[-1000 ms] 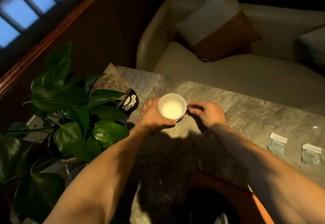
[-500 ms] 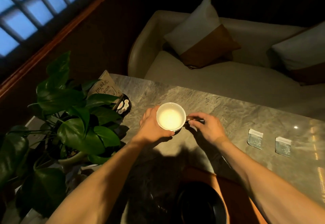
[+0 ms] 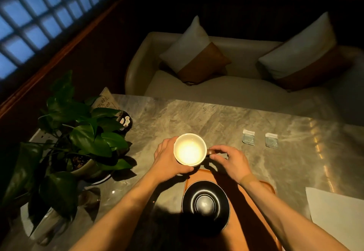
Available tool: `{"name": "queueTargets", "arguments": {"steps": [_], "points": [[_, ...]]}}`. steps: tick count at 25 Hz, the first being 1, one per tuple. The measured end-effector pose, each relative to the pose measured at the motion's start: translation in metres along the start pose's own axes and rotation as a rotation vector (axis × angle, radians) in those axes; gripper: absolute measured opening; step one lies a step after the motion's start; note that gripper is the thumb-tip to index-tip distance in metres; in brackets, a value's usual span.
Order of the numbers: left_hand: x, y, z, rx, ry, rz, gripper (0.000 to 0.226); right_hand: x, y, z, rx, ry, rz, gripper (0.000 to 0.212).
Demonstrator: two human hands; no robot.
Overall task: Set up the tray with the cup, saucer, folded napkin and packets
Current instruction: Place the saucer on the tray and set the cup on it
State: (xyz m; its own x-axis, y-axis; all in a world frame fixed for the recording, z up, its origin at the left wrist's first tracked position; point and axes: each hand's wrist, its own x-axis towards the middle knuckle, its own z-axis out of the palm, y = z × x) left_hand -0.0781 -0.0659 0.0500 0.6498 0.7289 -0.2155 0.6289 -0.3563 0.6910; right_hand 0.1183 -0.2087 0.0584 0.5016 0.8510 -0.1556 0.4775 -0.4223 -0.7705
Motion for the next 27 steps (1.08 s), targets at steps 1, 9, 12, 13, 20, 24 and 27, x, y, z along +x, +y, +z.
{"name": "queueTargets", "arguments": {"steps": [1, 9, 12, 13, 20, 24, 27], "points": [[-0.005, 0.001, 0.003, 0.004, -0.013, 0.007, 0.109, -0.01, 0.002, -0.002, 0.003, 0.006, 0.007, 0.017], [-0.044, 0.006, 0.03, 0.063, -0.063, 0.065, 0.108, -0.077, 0.016, -0.004, 0.071, 0.067, 0.103, 0.018], [-0.055, 0.003, 0.04, 0.103, -0.064, 0.081, 0.106, -0.093, 0.025, 0.001, 0.084, 0.06, 0.131, 0.019], [-0.058, 0.001, 0.044, 0.106, -0.068, 0.084, 0.105, -0.097, 0.029, 0.003, 0.088, 0.059, 0.14, 0.02], [-0.081, -0.012, 0.071, 0.115, -0.121, 0.074, 0.105, -0.129, 0.054, 0.02, 0.034, 0.044, 0.188, 0.019], [-0.093, -0.018, 0.083, 0.129, -0.114, 0.062, 0.101, -0.139, 0.062, 0.027, 0.015, 0.018, 0.221, 0.02], [-0.097, -0.021, 0.089, 0.14, -0.123, 0.066, 0.101, -0.144, 0.066, 0.03, -0.023, 0.0, 0.24, 0.019]]}}
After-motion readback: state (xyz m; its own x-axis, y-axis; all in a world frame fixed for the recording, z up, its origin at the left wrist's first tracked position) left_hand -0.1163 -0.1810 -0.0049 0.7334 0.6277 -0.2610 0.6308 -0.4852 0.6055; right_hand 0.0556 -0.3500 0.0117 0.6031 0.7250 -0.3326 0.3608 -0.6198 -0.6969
